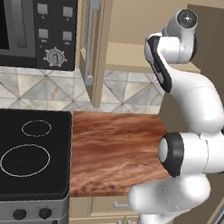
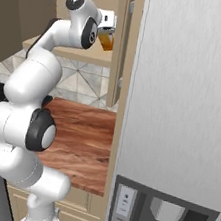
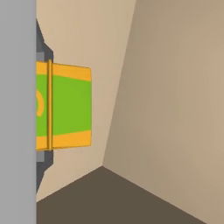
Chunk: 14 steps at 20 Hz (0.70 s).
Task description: Sort all alcoholic drinks to one cabinet, and non-alcoholic drinks to the other.
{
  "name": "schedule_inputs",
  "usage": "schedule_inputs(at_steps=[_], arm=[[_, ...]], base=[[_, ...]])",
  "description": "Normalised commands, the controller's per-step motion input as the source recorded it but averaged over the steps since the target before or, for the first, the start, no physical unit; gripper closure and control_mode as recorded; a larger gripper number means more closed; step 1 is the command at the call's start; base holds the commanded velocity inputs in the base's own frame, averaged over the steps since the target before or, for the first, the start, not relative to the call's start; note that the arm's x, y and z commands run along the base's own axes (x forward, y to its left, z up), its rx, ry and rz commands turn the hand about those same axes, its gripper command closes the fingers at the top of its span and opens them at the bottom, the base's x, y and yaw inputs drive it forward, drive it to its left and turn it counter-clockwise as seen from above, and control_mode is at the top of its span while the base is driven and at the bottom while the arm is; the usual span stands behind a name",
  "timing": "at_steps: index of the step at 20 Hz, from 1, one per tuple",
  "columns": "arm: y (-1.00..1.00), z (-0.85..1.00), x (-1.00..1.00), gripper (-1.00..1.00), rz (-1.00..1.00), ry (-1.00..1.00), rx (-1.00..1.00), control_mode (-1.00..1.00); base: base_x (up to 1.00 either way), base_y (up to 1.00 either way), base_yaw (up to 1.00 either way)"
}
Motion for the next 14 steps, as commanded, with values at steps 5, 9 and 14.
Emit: schedule_inputs(at_steps=[5, 9, 14], arm=[[0.00, -0.06, 0.07, -1.00, 0.00, 0.00, 0.00, -1.00], [-0.06, -0.04, 0.05, -1.00, 0.00, 0.00, 0.00, -1.00], [-0.11, -0.03, 0.05, -1.00, 0.00, 0.00, 0.00, -1.00]], base=[[0.00, 0.00, 0.00], [0.00, 0.00, 0.00], [0.00, 0.00, 0.00]])
